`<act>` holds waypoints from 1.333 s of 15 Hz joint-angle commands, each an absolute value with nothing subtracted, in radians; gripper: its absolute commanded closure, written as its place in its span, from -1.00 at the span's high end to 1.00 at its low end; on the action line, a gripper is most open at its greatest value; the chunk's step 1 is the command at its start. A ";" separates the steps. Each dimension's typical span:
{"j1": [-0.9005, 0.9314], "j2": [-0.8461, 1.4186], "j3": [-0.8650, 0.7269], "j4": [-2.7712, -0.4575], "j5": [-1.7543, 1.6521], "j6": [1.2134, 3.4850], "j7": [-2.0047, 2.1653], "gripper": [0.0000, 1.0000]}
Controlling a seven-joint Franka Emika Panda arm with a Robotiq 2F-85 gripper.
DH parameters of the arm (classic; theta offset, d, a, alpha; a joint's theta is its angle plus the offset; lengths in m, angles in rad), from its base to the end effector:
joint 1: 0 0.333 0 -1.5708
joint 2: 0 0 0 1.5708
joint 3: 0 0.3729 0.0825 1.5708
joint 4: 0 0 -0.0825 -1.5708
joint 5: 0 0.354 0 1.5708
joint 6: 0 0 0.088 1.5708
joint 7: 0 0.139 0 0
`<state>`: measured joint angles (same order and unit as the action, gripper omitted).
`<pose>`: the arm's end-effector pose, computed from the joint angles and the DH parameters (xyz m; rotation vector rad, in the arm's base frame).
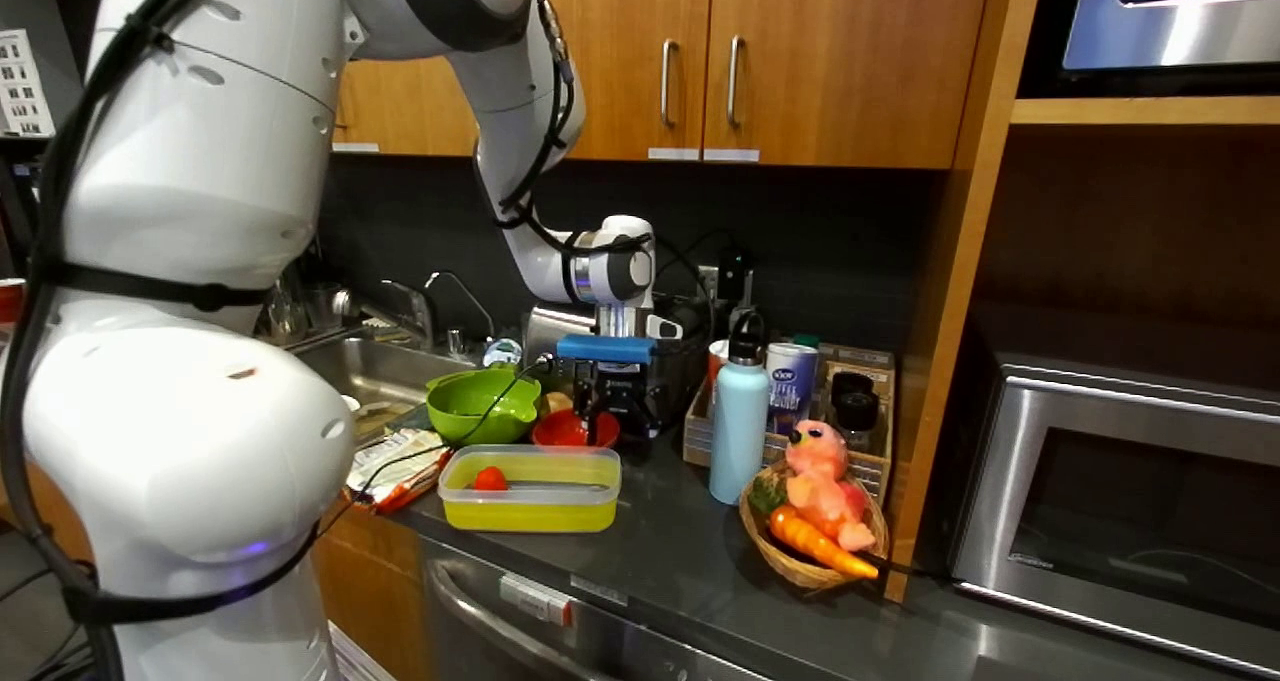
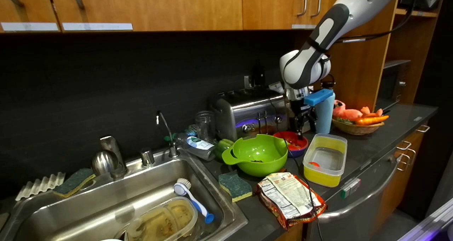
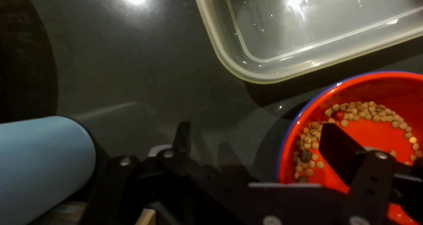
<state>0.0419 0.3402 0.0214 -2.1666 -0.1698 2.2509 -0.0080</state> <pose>0.5286 0.0244 0.2646 2.9864 0.2919 -0.3798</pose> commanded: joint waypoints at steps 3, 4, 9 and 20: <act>0.045 0.341 0.019 -2.164 -0.168 2.248 -0.009 1.00; 0.045 0.341 0.019 -2.164 -0.168 2.248 -0.009 1.00; 0.058 0.354 0.006 -2.159 -0.216 2.297 0.011 1.00; 0.022 0.379 0.018 -2.181 -0.192 2.442 -0.070 0.84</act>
